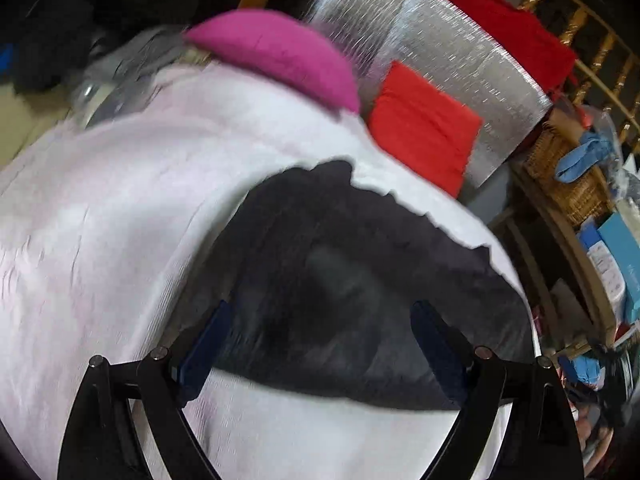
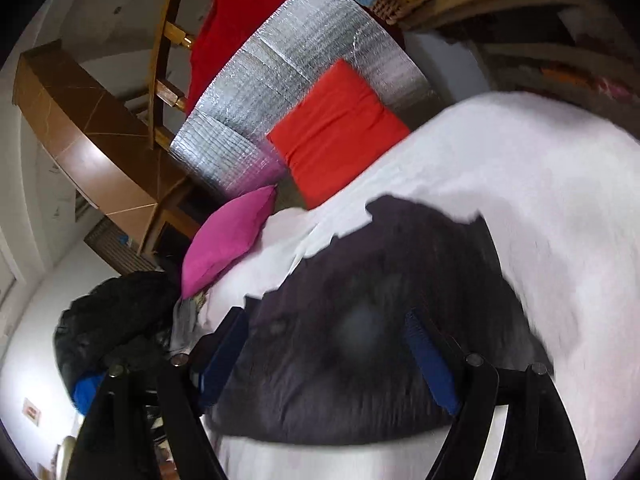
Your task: Fold large clothes
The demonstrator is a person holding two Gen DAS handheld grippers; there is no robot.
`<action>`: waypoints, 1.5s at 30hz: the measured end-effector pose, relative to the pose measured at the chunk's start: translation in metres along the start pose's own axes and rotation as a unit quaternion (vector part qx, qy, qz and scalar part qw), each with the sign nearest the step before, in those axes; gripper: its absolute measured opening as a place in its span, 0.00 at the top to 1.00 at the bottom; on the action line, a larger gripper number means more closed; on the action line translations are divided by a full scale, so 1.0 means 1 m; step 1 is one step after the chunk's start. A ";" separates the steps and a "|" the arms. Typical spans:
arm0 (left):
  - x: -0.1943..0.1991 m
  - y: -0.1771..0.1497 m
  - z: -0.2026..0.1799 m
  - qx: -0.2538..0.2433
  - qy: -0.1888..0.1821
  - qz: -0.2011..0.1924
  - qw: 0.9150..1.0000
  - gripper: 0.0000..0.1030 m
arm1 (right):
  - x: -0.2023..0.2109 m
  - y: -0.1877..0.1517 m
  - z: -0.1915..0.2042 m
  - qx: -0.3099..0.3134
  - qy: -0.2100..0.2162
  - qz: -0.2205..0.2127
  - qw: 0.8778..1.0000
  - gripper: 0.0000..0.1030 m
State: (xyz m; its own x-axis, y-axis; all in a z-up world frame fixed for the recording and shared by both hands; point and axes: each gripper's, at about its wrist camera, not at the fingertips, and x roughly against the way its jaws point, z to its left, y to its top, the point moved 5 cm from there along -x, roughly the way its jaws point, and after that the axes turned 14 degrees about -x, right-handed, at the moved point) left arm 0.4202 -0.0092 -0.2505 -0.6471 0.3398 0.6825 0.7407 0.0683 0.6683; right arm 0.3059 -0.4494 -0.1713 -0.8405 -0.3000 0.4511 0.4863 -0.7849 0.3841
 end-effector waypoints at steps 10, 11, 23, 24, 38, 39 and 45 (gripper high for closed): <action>-0.027 -0.038 0.015 0.090 -0.010 0.087 0.992 0.11 | 0.003 -0.043 -0.048 -0.135 0.014 0.061 0.989 0.19; -0.032 -0.040 0.017 0.096 -0.009 0.092 0.991 0.11 | 0.000 -0.043 -0.053 -0.148 0.011 0.063 0.987 0.19; -0.063 -0.041 0.034 0.182 -0.026 0.083 0.979 0.11 | -0.038 -0.044 -0.092 -0.232 -0.042 0.058 0.970 0.19; -0.064 -0.040 0.034 0.187 -0.025 0.079 0.979 0.10 | -0.041 -0.045 -0.093 -0.234 -0.043 0.057 0.970 0.19; -0.074 -0.040 0.032 0.195 -0.007 0.023 0.980 0.09 | -0.084 -0.027 -0.100 -0.216 -0.058 0.008 0.975 0.15; -0.073 -0.040 0.034 0.199 -0.007 0.019 0.980 0.16 | -0.084 -0.027 -0.100 -0.213 -0.062 0.005 0.975 0.18; -0.070 -0.034 0.034 0.187 -0.006 0.004 0.982 0.48 | -0.083 -0.030 -0.091 -0.162 -0.104 -0.009 0.981 0.50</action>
State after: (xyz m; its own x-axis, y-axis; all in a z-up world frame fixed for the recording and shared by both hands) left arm 0.4470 -0.0032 -0.3313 -0.6404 0.3526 0.6823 0.7617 0.4049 0.5057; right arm 0.3397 -0.4503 -0.2937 -0.7648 -0.1948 0.6141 0.3428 -0.9301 0.1321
